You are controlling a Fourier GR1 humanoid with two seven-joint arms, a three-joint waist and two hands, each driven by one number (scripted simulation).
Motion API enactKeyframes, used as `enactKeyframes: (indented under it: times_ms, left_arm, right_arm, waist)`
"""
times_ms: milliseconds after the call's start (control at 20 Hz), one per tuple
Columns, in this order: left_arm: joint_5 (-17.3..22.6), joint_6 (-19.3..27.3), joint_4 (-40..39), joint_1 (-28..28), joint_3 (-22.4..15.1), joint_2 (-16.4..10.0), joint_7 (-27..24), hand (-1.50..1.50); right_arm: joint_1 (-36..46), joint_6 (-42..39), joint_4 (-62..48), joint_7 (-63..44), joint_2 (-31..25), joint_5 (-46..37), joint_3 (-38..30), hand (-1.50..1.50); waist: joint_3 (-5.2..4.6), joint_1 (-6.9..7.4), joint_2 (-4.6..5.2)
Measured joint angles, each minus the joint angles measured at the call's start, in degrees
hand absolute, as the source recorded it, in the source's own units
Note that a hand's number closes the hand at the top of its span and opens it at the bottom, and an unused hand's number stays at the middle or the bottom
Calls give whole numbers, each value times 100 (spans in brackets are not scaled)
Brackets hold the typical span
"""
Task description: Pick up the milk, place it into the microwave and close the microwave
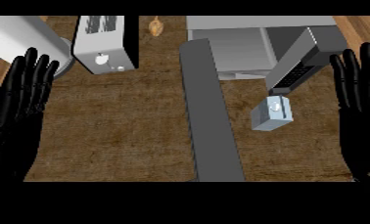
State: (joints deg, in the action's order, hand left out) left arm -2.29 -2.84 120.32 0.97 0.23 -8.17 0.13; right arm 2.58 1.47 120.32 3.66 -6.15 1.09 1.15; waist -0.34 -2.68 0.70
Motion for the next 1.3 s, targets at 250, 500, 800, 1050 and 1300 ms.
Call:
enactKeyframes:
  times_ms: [250, 500, 800, 1050, 1300]
  left_arm:
    - [-208, 204, -96, -135, -128, 257, -93, -150]
    - [179, 468, 55, -502, -210, 617, 170, -150]
    - [388, 542, 286, -1098, -339, 767, 59, -150]
    - [556, 408, 471, -1630, -360, 771, -175, -150]
    - [710, 231, 701, -2020, -333, 736, -235, -150]
  right_arm:
    - [-70, -46, 201, -359, 85, -16, 268, -150]
    - [28, -487, 115, -881, 227, 723, 773, -150]
    - [52, -600, 399, -1490, 314, 1131, 1035, -150]
    - [-215, -410, 693, -1541, 390, 810, 1120, -150]
    - [-231, -375, 399, -1331, 340, 594, 831, -150]
  waist:
    - [24, 195, -55]
    - [29, 316, -68]
    - [31, 298, -76]
    - [31, 288, -79]
    - [33, 295, -77]
